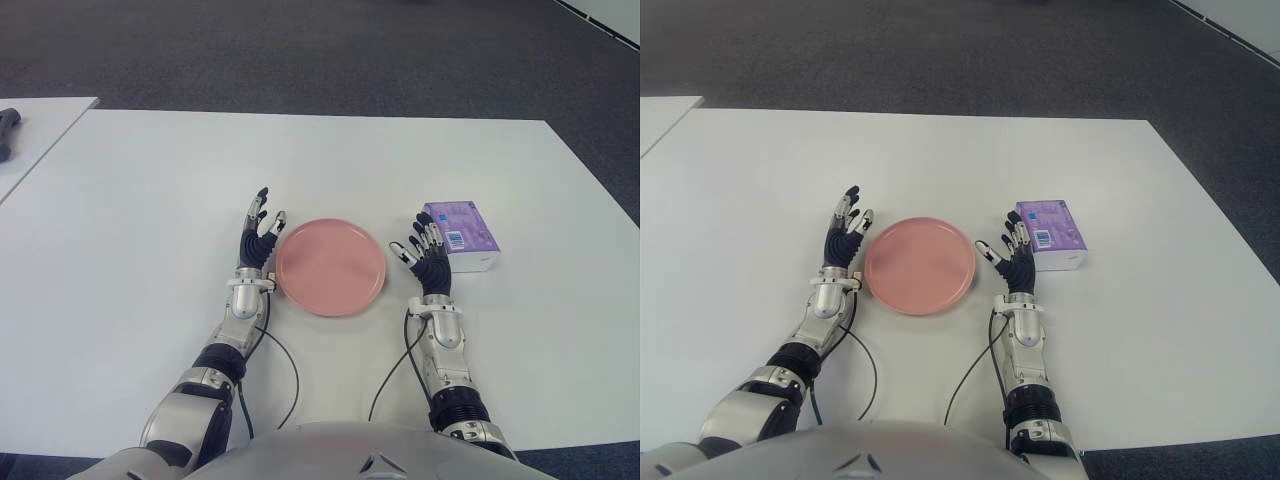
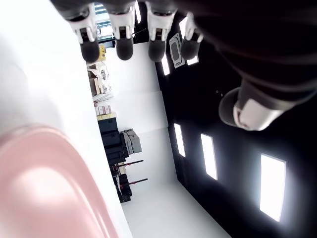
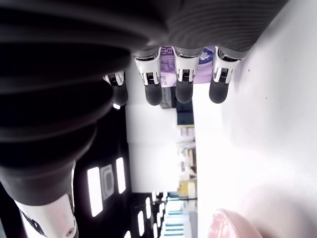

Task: Put the tissue paper into the plate.

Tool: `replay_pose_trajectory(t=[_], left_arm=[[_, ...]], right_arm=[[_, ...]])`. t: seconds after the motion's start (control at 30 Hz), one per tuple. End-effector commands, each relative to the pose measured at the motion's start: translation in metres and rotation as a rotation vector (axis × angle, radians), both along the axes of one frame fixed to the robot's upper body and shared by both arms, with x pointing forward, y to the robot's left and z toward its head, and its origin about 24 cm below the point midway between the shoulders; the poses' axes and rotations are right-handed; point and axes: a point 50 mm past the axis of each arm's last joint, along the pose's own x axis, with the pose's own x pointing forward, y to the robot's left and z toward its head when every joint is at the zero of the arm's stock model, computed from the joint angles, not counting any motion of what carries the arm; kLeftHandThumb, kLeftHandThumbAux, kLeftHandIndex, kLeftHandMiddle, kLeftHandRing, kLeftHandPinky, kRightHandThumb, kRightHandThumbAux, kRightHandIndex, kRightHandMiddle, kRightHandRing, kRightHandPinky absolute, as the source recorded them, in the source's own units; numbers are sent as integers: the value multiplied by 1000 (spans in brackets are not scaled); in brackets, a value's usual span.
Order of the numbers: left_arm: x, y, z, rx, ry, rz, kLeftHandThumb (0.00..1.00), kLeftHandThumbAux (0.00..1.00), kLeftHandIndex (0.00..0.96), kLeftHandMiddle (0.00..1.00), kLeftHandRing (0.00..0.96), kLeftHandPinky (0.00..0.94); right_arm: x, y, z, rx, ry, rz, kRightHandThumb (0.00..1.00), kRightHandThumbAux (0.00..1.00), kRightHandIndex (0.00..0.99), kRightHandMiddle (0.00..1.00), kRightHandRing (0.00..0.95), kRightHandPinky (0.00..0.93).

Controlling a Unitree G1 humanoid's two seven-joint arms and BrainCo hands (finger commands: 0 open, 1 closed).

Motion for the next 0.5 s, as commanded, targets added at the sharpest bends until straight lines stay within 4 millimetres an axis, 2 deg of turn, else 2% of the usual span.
replay_pose_trajectory(t=[0.03, 0.5], left_arm=[[-23, 6, -26, 16, 114, 12, 0, 485, 0, 0, 0, 0], [-23, 4, -26, 15, 121, 23, 0, 466, 0, 0, 0, 0]], right_arm=[[-13, 1, -21, 13, 115, -7, 230, 754, 7, 34, 48, 92], [-13, 1, -22, 6, 134, -8, 239, 763, 4, 33, 49, 88]])
